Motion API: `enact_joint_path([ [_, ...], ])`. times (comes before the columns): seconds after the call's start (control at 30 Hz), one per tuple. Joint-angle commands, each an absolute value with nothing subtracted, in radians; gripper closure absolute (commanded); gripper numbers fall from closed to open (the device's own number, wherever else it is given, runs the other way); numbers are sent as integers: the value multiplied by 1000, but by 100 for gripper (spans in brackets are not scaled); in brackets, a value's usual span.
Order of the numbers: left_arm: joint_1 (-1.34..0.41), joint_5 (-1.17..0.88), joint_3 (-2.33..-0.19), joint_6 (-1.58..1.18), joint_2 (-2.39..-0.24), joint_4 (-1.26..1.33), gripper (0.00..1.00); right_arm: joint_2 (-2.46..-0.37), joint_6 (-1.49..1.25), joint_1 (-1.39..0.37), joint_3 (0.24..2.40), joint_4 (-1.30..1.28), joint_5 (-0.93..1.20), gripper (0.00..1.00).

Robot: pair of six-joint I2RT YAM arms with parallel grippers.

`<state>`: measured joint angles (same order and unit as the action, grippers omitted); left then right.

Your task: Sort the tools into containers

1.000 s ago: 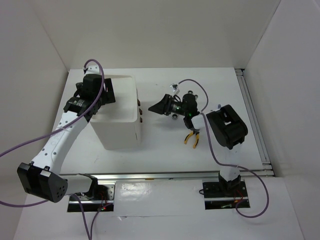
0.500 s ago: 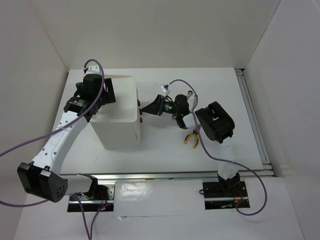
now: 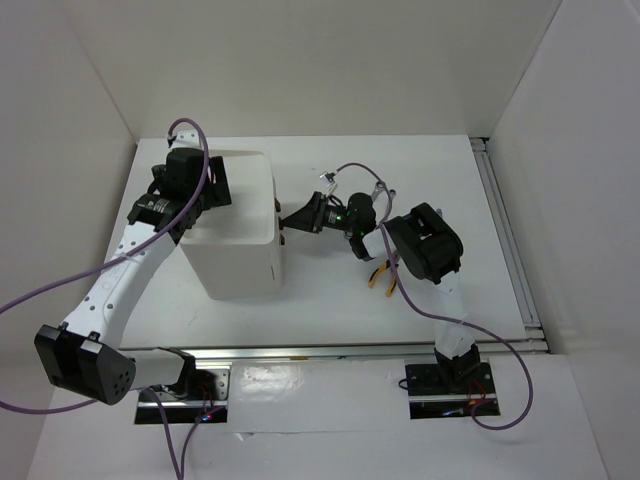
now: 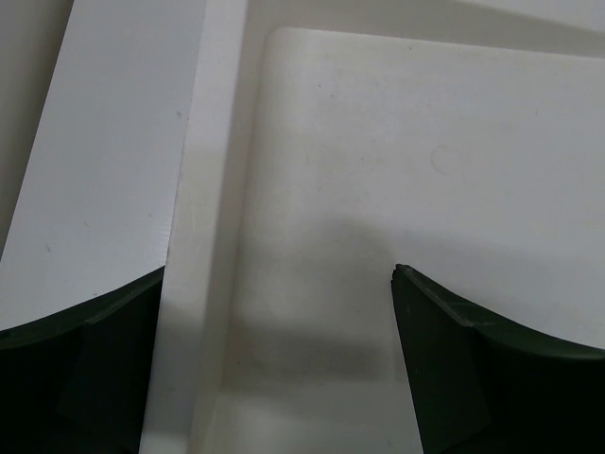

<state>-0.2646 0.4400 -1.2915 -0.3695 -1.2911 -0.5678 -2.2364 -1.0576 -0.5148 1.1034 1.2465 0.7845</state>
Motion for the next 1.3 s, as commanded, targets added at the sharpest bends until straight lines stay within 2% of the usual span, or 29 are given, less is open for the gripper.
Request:
enact_joint_path([
  [0.0, -302, 275, -1255, -367, -1368, -620, 0, -2243, -1085, -528, 1132, 1425, 814, 51],
  [0.1, -302, 275, -1255, -367, -1368, -620, 0, -2243, -1085, -528, 1144, 1416, 815, 52],
  [0.3, -302, 275, -1255, -367, -1368, -620, 0, -2278, -1143, -537, 1154, 1477, 824, 80],
  [0.37, -302, 275, -1255, -367, -1368, -620, 0, -2278, -1153, -537, 1154, 1500, 824, 87],
  [0.4, -302, 275, -1255, -367, -1368, -620, 0, -2278, -1154, -537, 1154, 1500, 824, 95],
  [0.43, -302, 275, -1255, -367, -1368, -620, 0, -2278, -1154, -537, 1141, 1500, 824, 100],
  [0.57, -302, 275, -1255, -367, -1368, -620, 0, -2243, -1144, -503, 1077, 1514, 833, 100],
  [0.9, -302, 275, -1255, -367, -1368, -620, 0, -2157, -1143, -293, 807, 1652, 859, 100],
  [1.17, -302, 275, -1255, -367, -1368, -620, 0, -2138, -1278, -124, 696, 1839, 919, 100],
  [1.27, -302, 275, -1255, -367, -1368, -620, 0, -2097, -1308, -115, 696, 1884, 945, 16],
])
